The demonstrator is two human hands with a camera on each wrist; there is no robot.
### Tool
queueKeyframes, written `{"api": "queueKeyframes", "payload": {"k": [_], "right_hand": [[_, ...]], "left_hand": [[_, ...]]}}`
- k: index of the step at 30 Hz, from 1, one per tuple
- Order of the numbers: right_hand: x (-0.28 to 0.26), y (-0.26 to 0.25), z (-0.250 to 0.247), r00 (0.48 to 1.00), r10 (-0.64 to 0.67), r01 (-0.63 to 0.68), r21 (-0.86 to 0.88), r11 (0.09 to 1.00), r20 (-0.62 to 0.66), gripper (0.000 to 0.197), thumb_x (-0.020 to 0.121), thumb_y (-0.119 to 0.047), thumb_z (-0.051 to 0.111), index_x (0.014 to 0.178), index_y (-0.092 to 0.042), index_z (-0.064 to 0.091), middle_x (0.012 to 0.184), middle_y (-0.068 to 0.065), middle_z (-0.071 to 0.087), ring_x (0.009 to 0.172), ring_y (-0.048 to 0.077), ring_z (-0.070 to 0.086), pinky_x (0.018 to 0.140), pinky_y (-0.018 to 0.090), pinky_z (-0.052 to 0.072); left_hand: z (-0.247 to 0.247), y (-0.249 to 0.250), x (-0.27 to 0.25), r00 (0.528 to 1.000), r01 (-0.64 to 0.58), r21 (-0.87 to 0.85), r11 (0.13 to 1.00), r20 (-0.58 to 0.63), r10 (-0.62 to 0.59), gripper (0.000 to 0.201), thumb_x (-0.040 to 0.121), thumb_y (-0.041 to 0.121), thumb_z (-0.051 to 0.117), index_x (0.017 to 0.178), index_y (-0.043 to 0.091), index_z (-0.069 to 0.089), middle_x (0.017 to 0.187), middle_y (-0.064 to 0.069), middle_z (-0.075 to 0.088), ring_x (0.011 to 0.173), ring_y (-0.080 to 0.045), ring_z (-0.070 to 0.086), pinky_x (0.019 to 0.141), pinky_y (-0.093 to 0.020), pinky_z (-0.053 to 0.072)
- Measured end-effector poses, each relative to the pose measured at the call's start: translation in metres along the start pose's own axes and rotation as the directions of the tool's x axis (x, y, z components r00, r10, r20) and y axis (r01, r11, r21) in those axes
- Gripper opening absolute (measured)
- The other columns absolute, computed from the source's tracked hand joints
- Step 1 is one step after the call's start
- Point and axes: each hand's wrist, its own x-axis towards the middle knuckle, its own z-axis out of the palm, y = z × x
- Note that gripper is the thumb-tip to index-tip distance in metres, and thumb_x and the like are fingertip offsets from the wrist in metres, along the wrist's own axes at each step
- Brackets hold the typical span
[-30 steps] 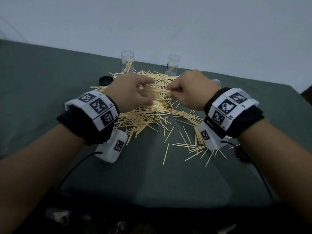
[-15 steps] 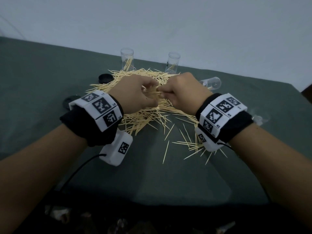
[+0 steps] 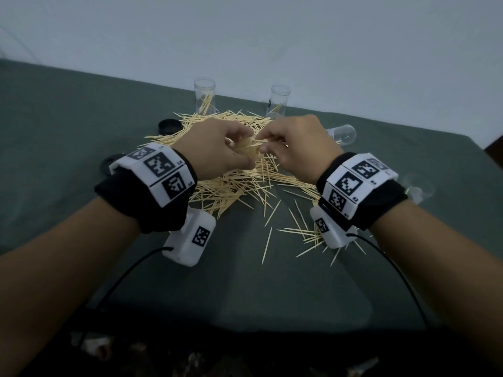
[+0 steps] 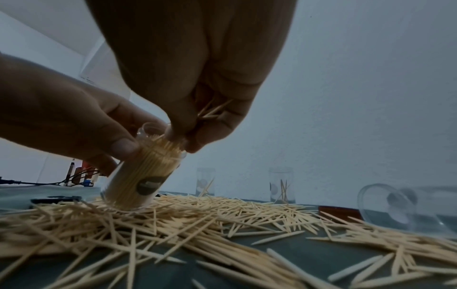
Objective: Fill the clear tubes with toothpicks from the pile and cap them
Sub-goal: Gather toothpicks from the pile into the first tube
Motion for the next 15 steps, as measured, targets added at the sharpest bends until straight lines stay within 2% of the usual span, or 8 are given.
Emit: {"api": "queueKeyframes", "payload": {"k": [3, 5, 8, 9, 11, 13, 15], "right_hand": [[-0.0006, 0.0018, 0.0042, 0.997, -0.074, 0.073, -0.094, 0.993, -0.008, 0.014, 0.085, -0.02, 0.071, 0.097, -0.016, 0.077, 0.081, 0.012, 0.066, 0.08, 0.03, 0.06, 0.071, 0.031, 0.04], [-0.0016, 0.0018, 0.0059, 0.994, -0.106, 0.105, -0.11, 0.988, -0.005, 0.014, 0.084, -0.015, 0.07, 0.095, -0.014, 0.078, 0.078, 0.014, 0.063, 0.077, 0.031, 0.059, 0.069, 0.031, 0.038], [-0.0009, -0.0001, 0.0042, 0.992, -0.116, 0.122, -0.131, 0.984, 0.052, 0.029, 0.087, -0.003, 0.062, 0.111, -0.014, 0.073, 0.084, 0.013, 0.064, 0.081, 0.028, 0.059, 0.073, 0.027, 0.036], [-0.0009, -0.0009, 0.0032, 0.993, -0.108, 0.114, -0.123, 0.986, 0.054, 0.036, 0.088, 0.0, 0.059, 0.118, -0.016, 0.07, 0.084, 0.01, 0.066, 0.081, 0.024, 0.059, 0.074, 0.022, 0.034], [-0.002, -0.0037, -0.0001, 0.999, -0.049, 0.049, -0.038, 0.998, 0.006, 0.038, 0.089, -0.001, 0.059, 0.123, -0.017, 0.066, 0.086, 0.005, 0.071, 0.083, 0.018, 0.063, 0.075, 0.017, 0.038], [-0.0029, -0.0054, -0.0014, 0.999, 0.013, -0.012, 0.035, 0.999, -0.032, 0.029, 0.09, -0.005, 0.06, 0.117, -0.014, 0.067, 0.088, 0.002, 0.073, 0.087, 0.016, 0.065, 0.08, 0.026, 0.047], [-0.0021, -0.0035, 0.0002, 0.999, 0.005, -0.004, 0.017, 1.0, -0.041, 0.019, 0.089, -0.009, 0.063, 0.106, -0.013, 0.071, 0.085, 0.001, 0.072, 0.081, 0.018, 0.064, 0.077, 0.032, 0.049]], "left_hand": [[0.0011, 0.002, -0.0002, 1.0, 0.005, -0.024, 1.0, 0.007, -0.004, 0.059, 0.072, 0.037, 0.083, 0.126, 0.031, 0.062, 0.099, 0.021, 0.062, 0.1, -0.006, 0.062, 0.064, -0.017, 0.048], [0.0009, 0.0021, -0.0002, 1.0, 0.004, -0.018, 1.0, 0.009, -0.004, 0.059, 0.072, 0.037, 0.083, 0.127, 0.031, 0.062, 0.099, 0.02, 0.062, 0.1, -0.006, 0.062, 0.065, -0.015, 0.047], [-0.0016, -0.0005, 0.0004, 1.0, 0.016, -0.019, 1.0, 0.004, -0.016, 0.054, 0.074, 0.035, 0.083, 0.123, 0.032, 0.062, 0.105, 0.014, 0.065, 0.094, -0.005, 0.064, 0.061, -0.013, 0.048], [-0.0026, -0.001, 0.0003, 1.0, 0.019, -0.021, 1.0, -0.002, -0.019, 0.054, 0.073, 0.036, 0.083, 0.123, 0.032, 0.062, 0.106, 0.014, 0.065, 0.094, -0.005, 0.064, 0.062, -0.013, 0.049], [-0.0044, -0.0018, 0.0005, 1.0, 0.022, -0.014, 1.0, -0.012, -0.022, 0.058, 0.073, 0.037, 0.083, 0.126, 0.031, 0.061, 0.109, 0.012, 0.064, 0.096, -0.005, 0.063, 0.065, -0.016, 0.049], [-0.0051, -0.0015, 0.0003, 1.0, 0.014, -0.006, 1.0, -0.011, -0.014, 0.06, 0.073, 0.039, 0.082, 0.128, 0.031, 0.06, 0.111, 0.012, 0.063, 0.099, -0.006, 0.062, 0.069, -0.017, 0.048], [-0.0036, 0.0003, -0.0005, 1.0, 0.011, -0.014, 1.0, 0.006, -0.011, 0.06, 0.073, 0.038, 0.082, 0.128, 0.031, 0.06, 0.108, 0.014, 0.063, 0.1, -0.005, 0.062, 0.069, -0.016, 0.047]]}}
